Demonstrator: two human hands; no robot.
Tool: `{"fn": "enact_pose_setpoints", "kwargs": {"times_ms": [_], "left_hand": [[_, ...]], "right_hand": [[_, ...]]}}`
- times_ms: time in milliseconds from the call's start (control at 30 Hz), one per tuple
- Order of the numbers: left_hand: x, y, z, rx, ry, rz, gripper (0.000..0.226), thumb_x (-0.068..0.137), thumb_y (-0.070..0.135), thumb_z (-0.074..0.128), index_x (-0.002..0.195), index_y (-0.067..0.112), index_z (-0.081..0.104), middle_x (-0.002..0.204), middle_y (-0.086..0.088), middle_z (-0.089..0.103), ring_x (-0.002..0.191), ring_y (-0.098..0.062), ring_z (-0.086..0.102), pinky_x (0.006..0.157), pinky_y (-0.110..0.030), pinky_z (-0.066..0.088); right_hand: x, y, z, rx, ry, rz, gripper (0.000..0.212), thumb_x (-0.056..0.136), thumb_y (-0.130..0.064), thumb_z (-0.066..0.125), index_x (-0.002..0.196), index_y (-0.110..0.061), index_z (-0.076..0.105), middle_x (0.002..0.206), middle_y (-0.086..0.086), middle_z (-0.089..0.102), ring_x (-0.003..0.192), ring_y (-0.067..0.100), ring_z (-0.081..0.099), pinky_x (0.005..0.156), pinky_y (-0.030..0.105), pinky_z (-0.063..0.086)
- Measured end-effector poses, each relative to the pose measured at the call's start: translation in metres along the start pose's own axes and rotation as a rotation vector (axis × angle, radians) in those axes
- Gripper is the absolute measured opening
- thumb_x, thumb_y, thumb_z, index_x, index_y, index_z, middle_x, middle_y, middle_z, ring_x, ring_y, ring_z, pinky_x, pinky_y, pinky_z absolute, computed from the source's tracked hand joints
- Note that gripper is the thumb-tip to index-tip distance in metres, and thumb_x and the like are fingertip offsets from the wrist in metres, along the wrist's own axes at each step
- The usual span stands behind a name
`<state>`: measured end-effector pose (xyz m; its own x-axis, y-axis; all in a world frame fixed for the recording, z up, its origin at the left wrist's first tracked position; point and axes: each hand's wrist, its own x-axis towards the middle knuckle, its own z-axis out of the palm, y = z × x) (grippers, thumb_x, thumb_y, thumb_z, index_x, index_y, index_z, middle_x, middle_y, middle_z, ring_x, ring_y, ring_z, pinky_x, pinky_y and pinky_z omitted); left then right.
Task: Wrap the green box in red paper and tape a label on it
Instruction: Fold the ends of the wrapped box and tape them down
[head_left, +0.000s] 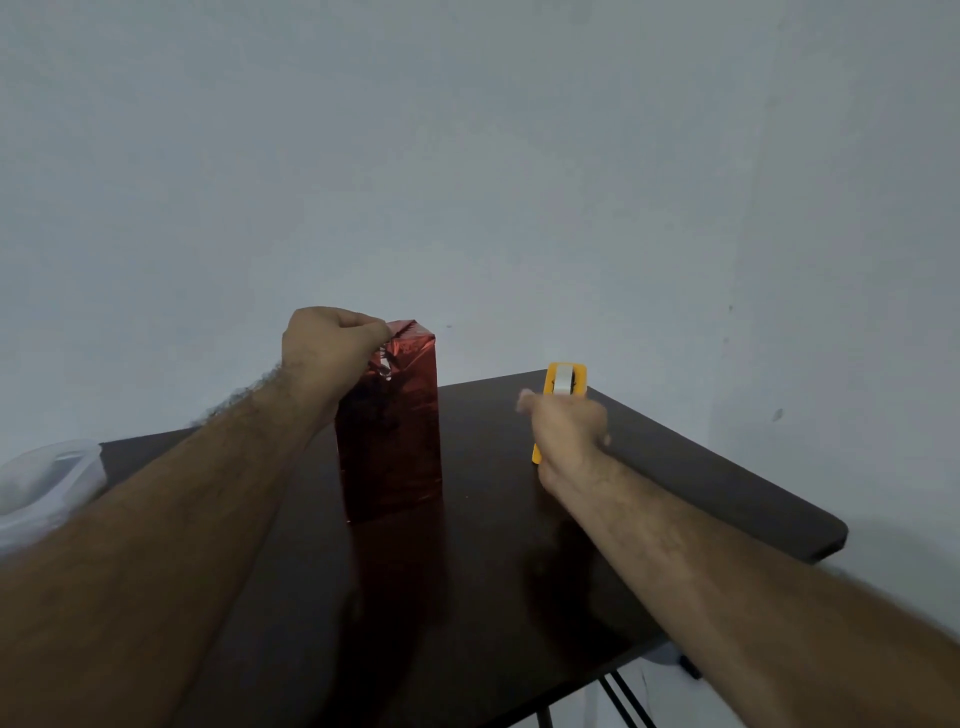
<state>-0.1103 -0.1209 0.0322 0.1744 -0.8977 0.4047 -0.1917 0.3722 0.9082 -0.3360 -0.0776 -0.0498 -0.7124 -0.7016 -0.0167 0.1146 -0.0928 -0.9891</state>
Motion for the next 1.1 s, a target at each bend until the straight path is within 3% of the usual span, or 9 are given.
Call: {"fn": "enact_pose_setpoints", "kwargs": {"times_ms": [67,167,267,367,567,733,867,1000,1100], "left_hand": [[-0.001,0.001,0.001,-0.004,-0.004,-0.007,0.002,0.081,0.015,0.086,0.08,0.015,0.084,0.079,-0.005,0.081,0.079,-0.026,0.079,0.08,-0.05,0.067],[-0.003,0.002,0.004,0.002,-0.008,-0.028,0.005,0.081,0.016,0.086,0.076,0.017,0.084,0.076,-0.002,0.08,0.076,-0.022,0.079,0.078,-0.046,0.067],[-0.006,0.001,0.005,0.024,-0.003,-0.014,0.003,0.079,0.02,0.086,0.077,0.019,0.085,0.074,0.002,0.08,0.076,-0.018,0.079,0.08,-0.044,0.067],[-0.006,0.007,0.0,0.041,0.007,-0.009,0.004,0.081,0.019,0.083,0.078,0.019,0.085,0.074,0.004,0.079,0.075,-0.016,0.079,0.08,-0.042,0.066],[-0.009,0.012,-0.001,0.084,0.02,0.006,0.01,0.086,0.021,0.082,0.077,0.023,0.084,0.079,0.008,0.079,0.078,-0.011,0.077,0.078,-0.033,0.066],[-0.011,0.013,0.0,0.115,0.024,0.011,0.016,0.088,0.022,0.08,0.073,0.026,0.082,0.077,0.009,0.078,0.076,-0.01,0.075,0.073,-0.029,0.065],[-0.011,0.014,0.0,0.121,0.029,0.015,0.01,0.087,0.022,0.08,0.079,0.025,0.084,0.075,0.01,0.078,0.072,-0.006,0.074,0.069,-0.024,0.062],[-0.012,0.014,0.0,0.124,0.019,0.016,0.014,0.087,0.021,0.08,0.075,0.027,0.083,0.074,0.009,0.078,0.07,-0.01,0.075,0.066,-0.025,0.063],[-0.013,0.016,0.0,0.114,0.014,0.009,0.008,0.087,0.025,0.082,0.08,0.026,0.085,0.076,0.008,0.079,0.074,-0.012,0.076,0.068,-0.026,0.063]], "right_hand": [[-0.011,-0.026,0.013,0.111,-0.212,-0.109,0.017,0.082,-0.017,0.087,0.083,-0.012,0.072,0.093,0.0,0.073,0.088,0.011,0.069,0.061,0.016,0.047],[-0.018,-0.074,0.026,0.097,-0.463,-0.21,0.01,0.089,-0.018,0.083,0.089,-0.011,0.075,0.098,-0.008,0.076,0.099,-0.001,0.065,0.084,0.02,0.045],[-0.015,-0.109,0.033,-0.001,-0.594,-0.249,0.009,0.09,-0.021,0.081,0.093,-0.015,0.074,0.098,-0.013,0.075,0.099,-0.004,0.061,0.076,0.021,0.039],[-0.017,-0.132,0.041,-0.113,-0.661,-0.313,0.008,0.093,-0.023,0.077,0.096,-0.018,0.072,0.103,-0.012,0.075,0.099,0.007,0.061,0.074,0.027,0.035],[-0.024,-0.153,0.048,-0.237,-0.696,-0.364,0.006,0.094,-0.029,0.074,0.092,-0.027,0.069,0.095,-0.008,0.079,0.086,0.012,0.064,0.074,0.036,0.034],[-0.027,-0.16,0.056,-0.361,-0.72,-0.389,0.007,0.094,-0.028,0.076,0.095,-0.025,0.071,0.09,-0.007,0.079,0.08,0.013,0.06,0.066,0.033,0.036],[-0.031,-0.158,0.068,-0.447,-0.67,-0.292,0.01,0.09,-0.025,0.081,0.093,-0.019,0.074,0.083,-0.007,0.08,0.077,0.013,0.057,0.068,0.031,0.04],[-0.032,-0.153,0.088,-0.444,-0.542,-0.124,0.017,0.087,-0.012,0.08,0.102,-0.007,0.077,0.078,0.002,0.081,0.049,0.008,0.045,0.043,0.019,0.034],[-0.035,-0.152,0.098,-0.504,-0.573,0.002,0.001,0.094,-0.007,0.072,0.095,-0.008,0.071,0.096,0.0,0.082,0.035,0.005,0.037,0.032,0.01,0.025]]}}
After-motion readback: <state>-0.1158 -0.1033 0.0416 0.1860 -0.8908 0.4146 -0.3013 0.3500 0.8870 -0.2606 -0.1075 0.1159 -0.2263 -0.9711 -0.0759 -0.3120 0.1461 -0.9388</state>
